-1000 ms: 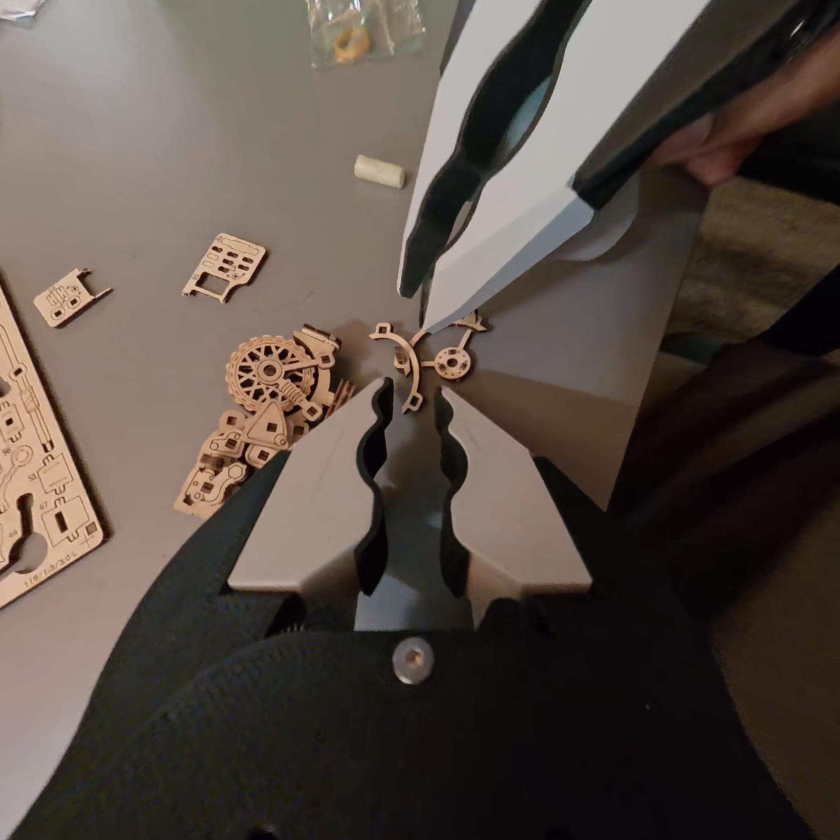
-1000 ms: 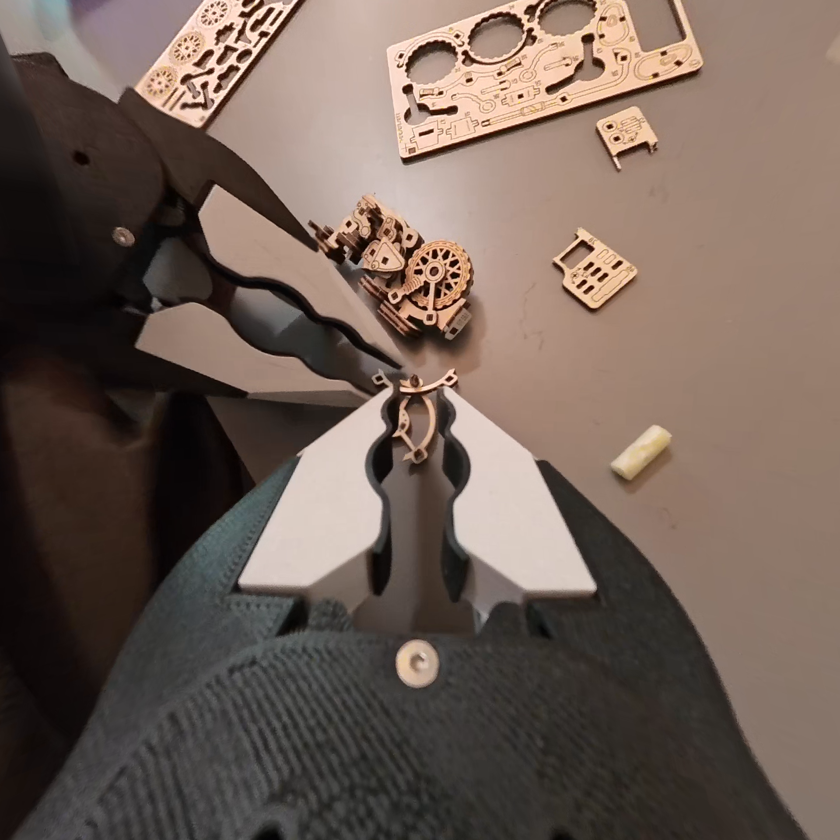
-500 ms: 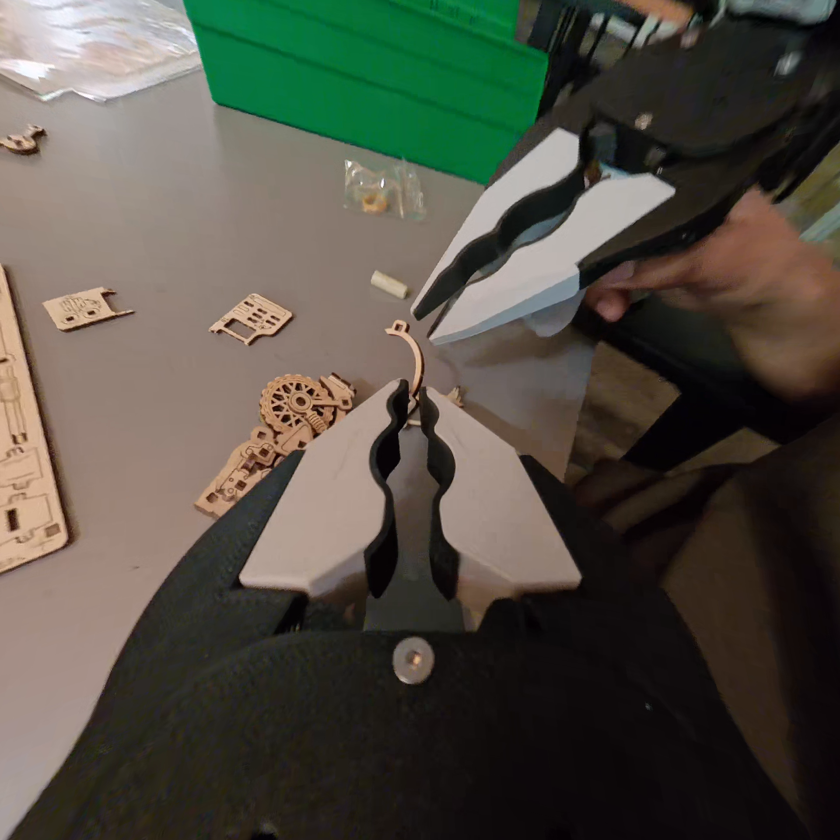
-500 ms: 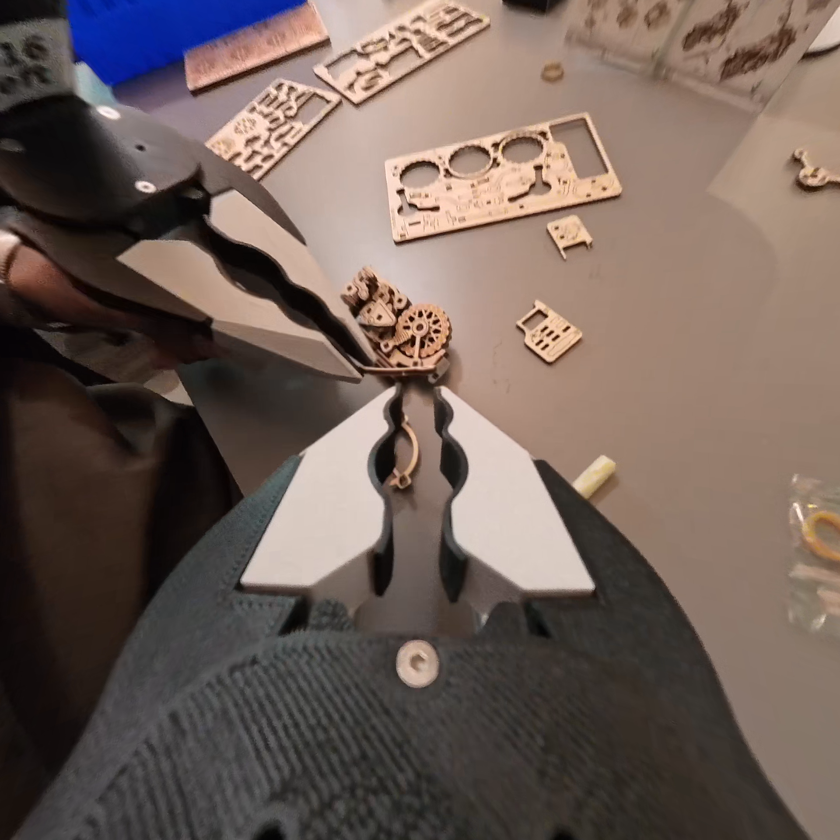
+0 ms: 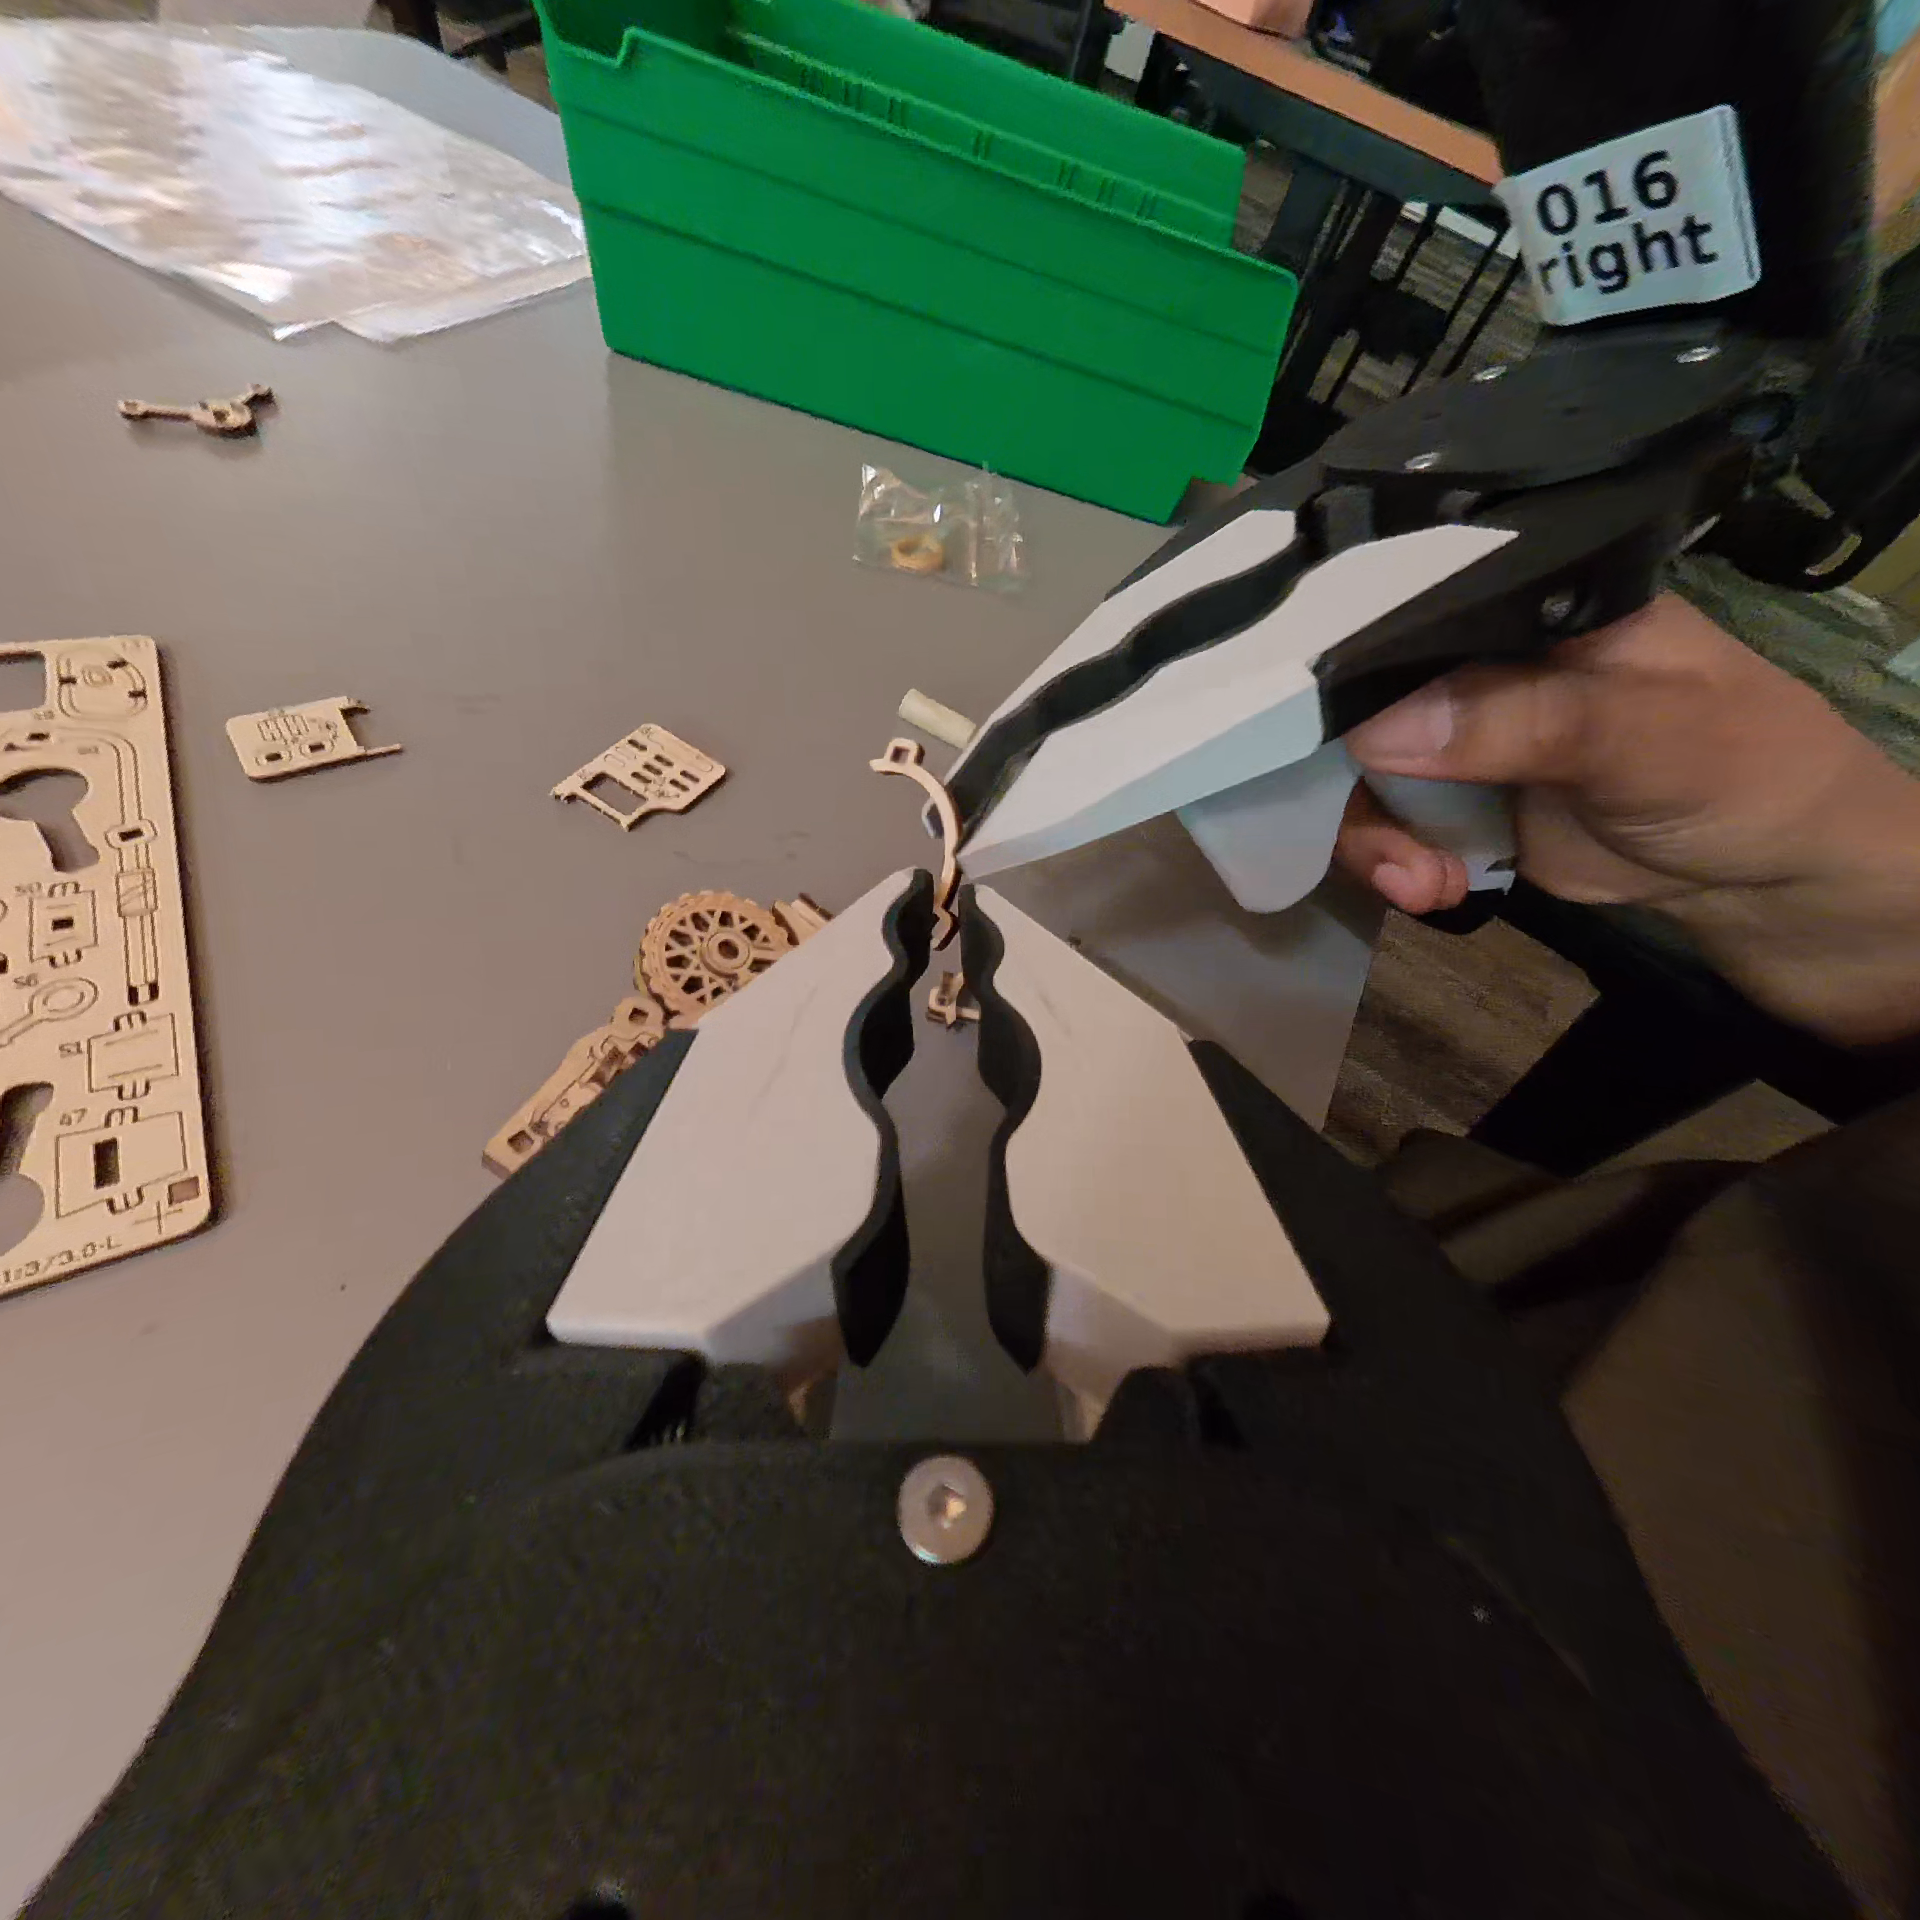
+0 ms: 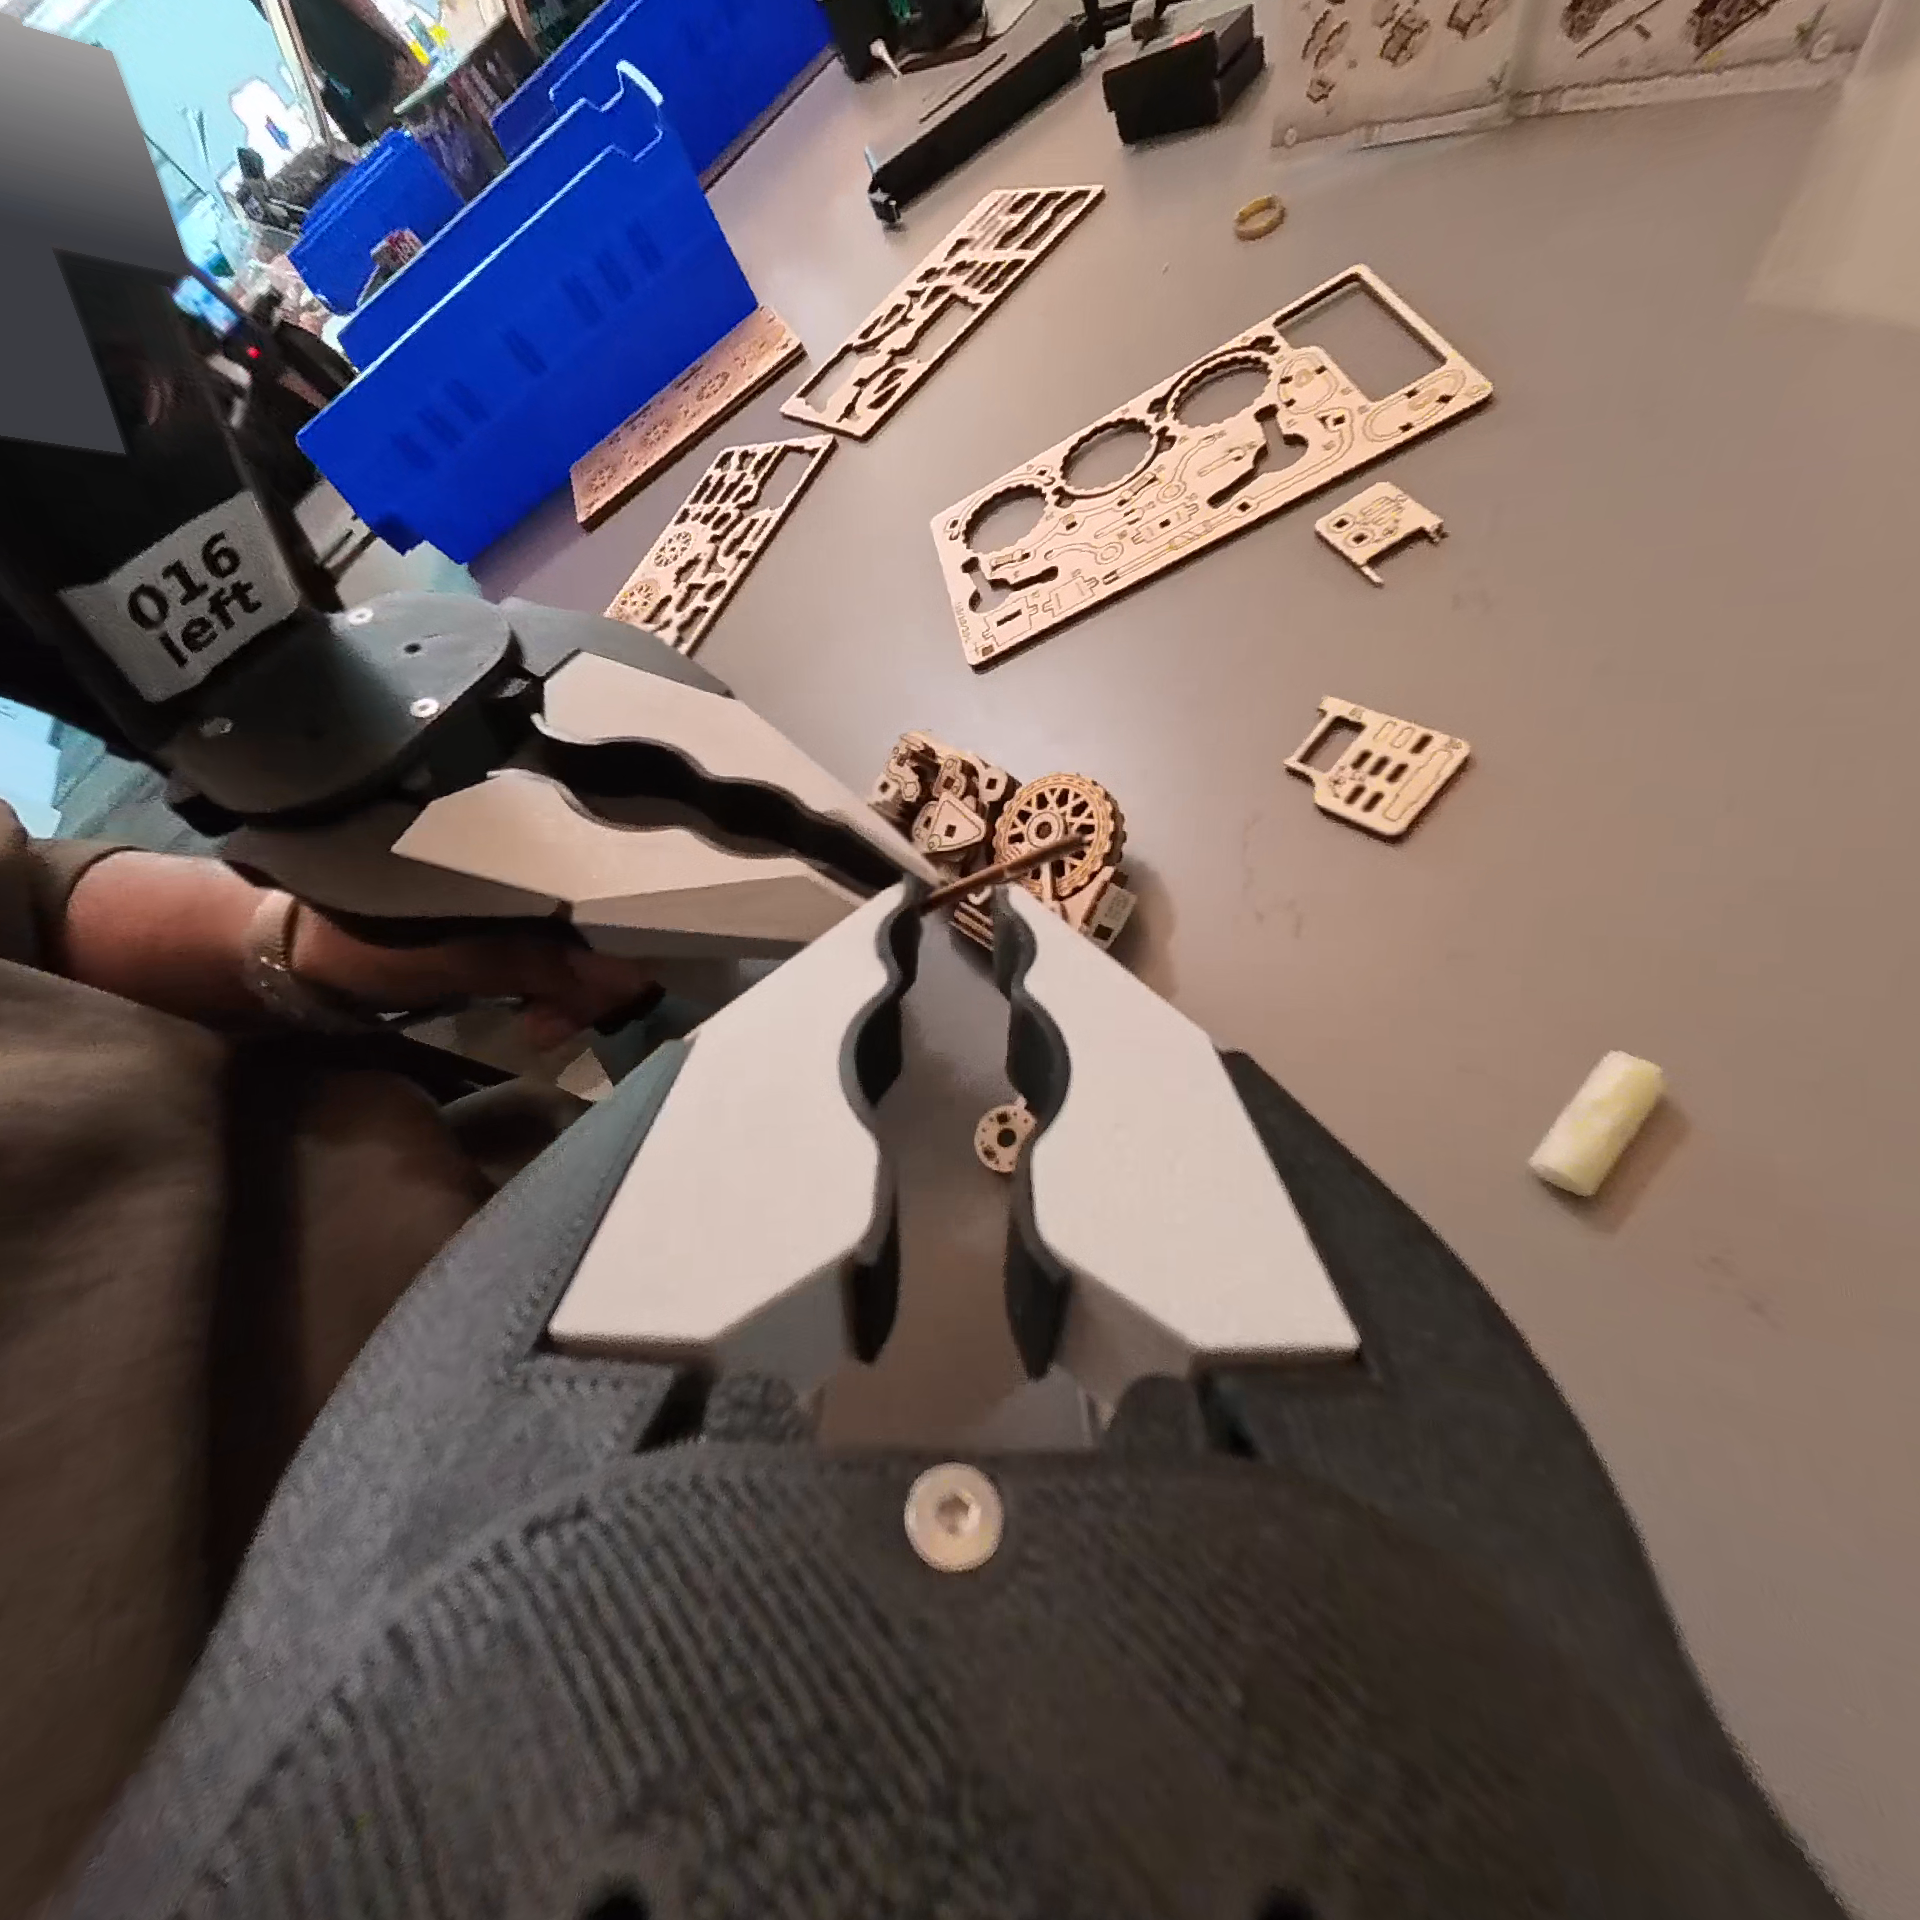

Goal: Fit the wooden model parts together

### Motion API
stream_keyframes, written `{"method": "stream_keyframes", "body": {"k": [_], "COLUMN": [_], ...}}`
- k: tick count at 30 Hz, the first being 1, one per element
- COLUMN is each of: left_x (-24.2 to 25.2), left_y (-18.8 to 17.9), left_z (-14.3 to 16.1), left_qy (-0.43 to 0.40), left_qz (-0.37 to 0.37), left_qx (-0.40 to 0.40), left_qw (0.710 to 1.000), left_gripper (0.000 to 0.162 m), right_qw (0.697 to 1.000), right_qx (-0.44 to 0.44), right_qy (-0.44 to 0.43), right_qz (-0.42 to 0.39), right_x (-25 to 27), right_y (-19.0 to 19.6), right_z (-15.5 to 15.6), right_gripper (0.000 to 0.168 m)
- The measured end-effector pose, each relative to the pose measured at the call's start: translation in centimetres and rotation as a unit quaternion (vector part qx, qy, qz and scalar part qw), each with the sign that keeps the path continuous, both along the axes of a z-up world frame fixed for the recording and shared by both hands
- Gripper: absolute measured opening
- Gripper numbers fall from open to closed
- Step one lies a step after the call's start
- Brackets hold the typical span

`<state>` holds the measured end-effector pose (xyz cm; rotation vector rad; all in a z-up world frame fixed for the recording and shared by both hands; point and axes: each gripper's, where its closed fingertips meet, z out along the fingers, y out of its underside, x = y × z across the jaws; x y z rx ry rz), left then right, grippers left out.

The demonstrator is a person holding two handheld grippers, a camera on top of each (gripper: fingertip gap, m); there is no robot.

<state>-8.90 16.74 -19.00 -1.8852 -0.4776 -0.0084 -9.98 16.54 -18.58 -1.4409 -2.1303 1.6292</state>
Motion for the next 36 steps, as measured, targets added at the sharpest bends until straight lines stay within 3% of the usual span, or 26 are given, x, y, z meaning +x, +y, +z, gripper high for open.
{"method": "stream_keyframes", "body": {"k": [4, 9, 15, 21, 24, 28, 32, 36], "left_x": [0.6, 1.7, 1.0, 4.9, 6.5, 7.9, 8.3, 7.8], "left_y": [0.3, 0.4, -0.7, -2.0, -2.2, -2.7, -2.8, -3.0], "left_z": [0.1, 1.5, 3.7, 4.6, 5.0, 5.6, 5.6, 5.6], "left_qy": [0.014, -0.030, -0.096, -0.151, -0.169, -0.164, -0.164, -0.169], "left_qz": [-0.011, -0.052, -0.090, -0.265, -0.309, -0.346, -0.354, -0.347], "left_qx": [-0.001, 0.055, 0.148, 0.180, 0.189, 0.197, 0.196, 0.203], "left_qw": [1.000, 0.997, 0.980, 0.935, 0.917, 0.902, 0.900, 0.900], "left_gripper": [0.003, 0.019, 0.028, 0.033, 0.037, 0.034, 0.013, 0.005], "right_qw": [0.999, 0.996, 0.982, 0.927, 0.899, 0.874, 0.863, 0.868], "right_qx": [-0.034, -0.084, -0.097, -0.211, -0.250, -0.280, -0.295, -0.295], "right_qy": [0.003, 0.008, -0.051, -0.137, -0.161, -0.185, -0.193, -0.186], "right_qz": [0.016, 0.039, 0.152, 0.278, 0.321, 0.352, 0.362, 0.352], "right_x": [0.3, 0.5, 3.4, 7.8, 9.3, 10.5, 10.8, 10.3], "right_y": [-0.5, 0.5, -0.3, -2.6, -3.1, -3.5, -3.6, -3.6], "right_z": [0.8, 2.0, 1.4, 3.3, 4.2, 4.8, 5.0, 5.0], "right_gripper": [0.001, 0.001, 0.001, 0.001, 0.001, 0.001, 0.001, 0.001]}}
